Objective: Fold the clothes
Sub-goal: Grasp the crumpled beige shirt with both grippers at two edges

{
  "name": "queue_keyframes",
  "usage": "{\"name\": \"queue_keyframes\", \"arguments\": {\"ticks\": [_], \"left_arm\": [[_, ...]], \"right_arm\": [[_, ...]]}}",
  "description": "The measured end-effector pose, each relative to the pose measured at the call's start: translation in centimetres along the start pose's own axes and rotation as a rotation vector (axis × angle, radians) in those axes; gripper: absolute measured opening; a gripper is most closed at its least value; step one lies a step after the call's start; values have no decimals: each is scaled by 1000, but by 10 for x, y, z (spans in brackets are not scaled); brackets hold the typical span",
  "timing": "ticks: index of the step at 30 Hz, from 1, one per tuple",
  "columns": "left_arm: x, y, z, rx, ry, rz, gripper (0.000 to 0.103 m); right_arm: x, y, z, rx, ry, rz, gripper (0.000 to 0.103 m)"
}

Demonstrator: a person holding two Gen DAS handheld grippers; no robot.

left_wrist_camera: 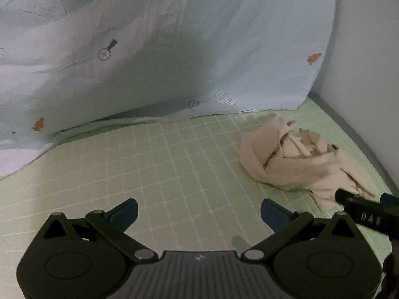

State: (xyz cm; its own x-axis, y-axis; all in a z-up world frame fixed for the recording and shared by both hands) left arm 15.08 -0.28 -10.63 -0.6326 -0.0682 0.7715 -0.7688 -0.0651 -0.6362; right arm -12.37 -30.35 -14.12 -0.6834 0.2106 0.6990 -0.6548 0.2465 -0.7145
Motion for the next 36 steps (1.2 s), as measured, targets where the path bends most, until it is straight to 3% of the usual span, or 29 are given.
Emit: {"name": "queue_keyframes", "arguments": {"ticks": [3, 6, 9, 12, 14, 15, 17, 18, 20, 25, 29, 33, 36], "left_arm": [[-33, -17, 7, 17, 18, -31, 103], [-69, -32, 20, 24, 51, -62, 103], [-114, -42, 42, 29, 121, -110, 101], [-161, -44, 68, 29, 197, -171, 93], [-191, -42, 86, 25, 239, -210, 79], [-203, -40, 92, 28, 250, -228, 72], [-222, -36, 102, 50, 261, -264, 33], [-225, -35, 100, 66, 255, -264, 24], [-228, -34, 92, 98, 238, -252, 16], [-195, -35, 45, 171, 180, -183, 14], [-134, -31, -8, 219, 117, -84, 14], [-64, -4, -64, 261, 19, -4, 14], [-23, 40, -108, 320, -64, 0, 14]], "right_arm": [[-38, -25, 5, 33, 20, 8, 101], [-82, -48, 11, 66, 30, -5, 92], [-127, -63, 18, 80, 33, -38, 82], [-169, -66, 24, 109, 39, -96, 72], [-191, -64, 28, 110, 32, -138, 63], [-196, -62, 30, 111, 28, -143, 53], [-196, -64, 34, 108, 2, -126, 38], [-191, -66, 36, 102, -7, -113, 25], [-182, -69, 40, 90, -24, -85, 20], [-136, -82, 41, 78, -31, 23, 16], [-83, -81, 18, 64, -118, 77, 15], [-29, -62, -26, 116, -220, 114, 14], [2, -32, -64, 150, -306, 72, 14]]}}
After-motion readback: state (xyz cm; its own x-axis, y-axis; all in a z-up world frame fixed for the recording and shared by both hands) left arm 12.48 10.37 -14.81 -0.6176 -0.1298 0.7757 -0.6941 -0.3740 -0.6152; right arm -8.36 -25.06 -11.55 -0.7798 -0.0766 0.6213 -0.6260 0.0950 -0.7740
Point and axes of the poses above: each gripper's, at about its wrist camera, not at the fingertips, and x roughly against the way its jaws point, z to its right, y to its underside, the point moved 8 cm from there along -x, roughly the way its jaws point
